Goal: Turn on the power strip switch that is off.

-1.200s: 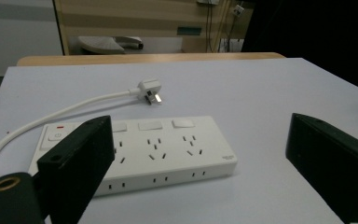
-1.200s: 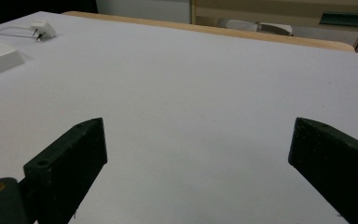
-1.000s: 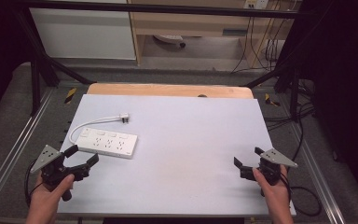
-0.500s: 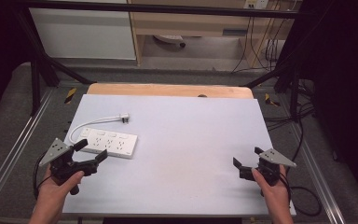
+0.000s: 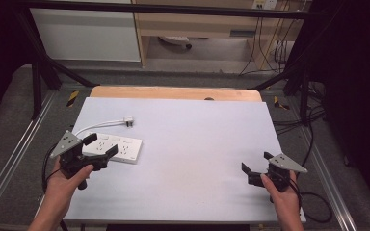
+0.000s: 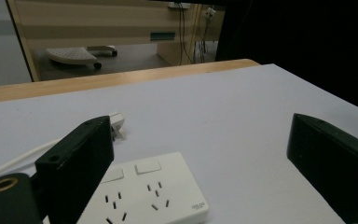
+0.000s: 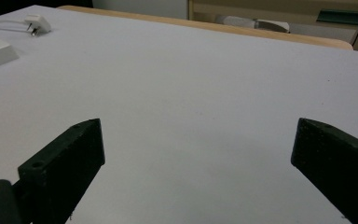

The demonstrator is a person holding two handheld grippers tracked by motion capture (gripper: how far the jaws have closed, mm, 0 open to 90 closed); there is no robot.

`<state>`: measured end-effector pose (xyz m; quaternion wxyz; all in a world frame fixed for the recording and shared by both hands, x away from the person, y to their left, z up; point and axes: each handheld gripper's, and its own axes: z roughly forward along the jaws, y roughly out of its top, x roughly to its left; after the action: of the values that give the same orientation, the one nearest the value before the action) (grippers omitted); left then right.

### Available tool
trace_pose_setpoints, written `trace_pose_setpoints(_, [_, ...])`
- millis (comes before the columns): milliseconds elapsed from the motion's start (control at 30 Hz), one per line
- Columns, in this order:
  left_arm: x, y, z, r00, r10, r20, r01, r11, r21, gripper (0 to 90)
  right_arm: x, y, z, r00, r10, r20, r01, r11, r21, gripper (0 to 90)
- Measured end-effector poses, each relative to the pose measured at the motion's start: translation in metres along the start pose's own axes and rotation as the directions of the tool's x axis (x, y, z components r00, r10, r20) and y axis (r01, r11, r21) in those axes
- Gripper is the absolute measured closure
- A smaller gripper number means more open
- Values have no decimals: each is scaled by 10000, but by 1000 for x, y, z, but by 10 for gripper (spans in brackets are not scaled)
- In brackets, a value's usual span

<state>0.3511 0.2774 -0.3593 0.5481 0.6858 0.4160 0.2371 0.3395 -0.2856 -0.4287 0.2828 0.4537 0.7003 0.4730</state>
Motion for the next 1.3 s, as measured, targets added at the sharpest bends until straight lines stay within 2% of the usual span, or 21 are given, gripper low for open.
trace_pose_setpoints(200, [0,2,5,10000,55,3,-55,9999,113,75,-1,-1,-1,10000,82,-26,-82,10000,8,29])
trace_pose_setpoints(367, [2,7,9,10000,61,-72,-60,10000,80,72,-1,0,-2,9991,357,-231,-360,9993,-117,25])
trace_pose_setpoints(767, [8,14,23,9998,182,0,-182,9996,196,48,4,0,1,9996,102,-265,-100,9999,74,26])
trace_pose_setpoints(1100, [16,24,35,10000,73,-35,-72,9998,188,55,3,0,2,9995,165,-259,-161,9997,156,30])
trace_pose_setpoints(1300, [14,32,42,9998,147,114,-148,9999,65,53,4,0,2,9994,156,-303,-152,9998,150,37])
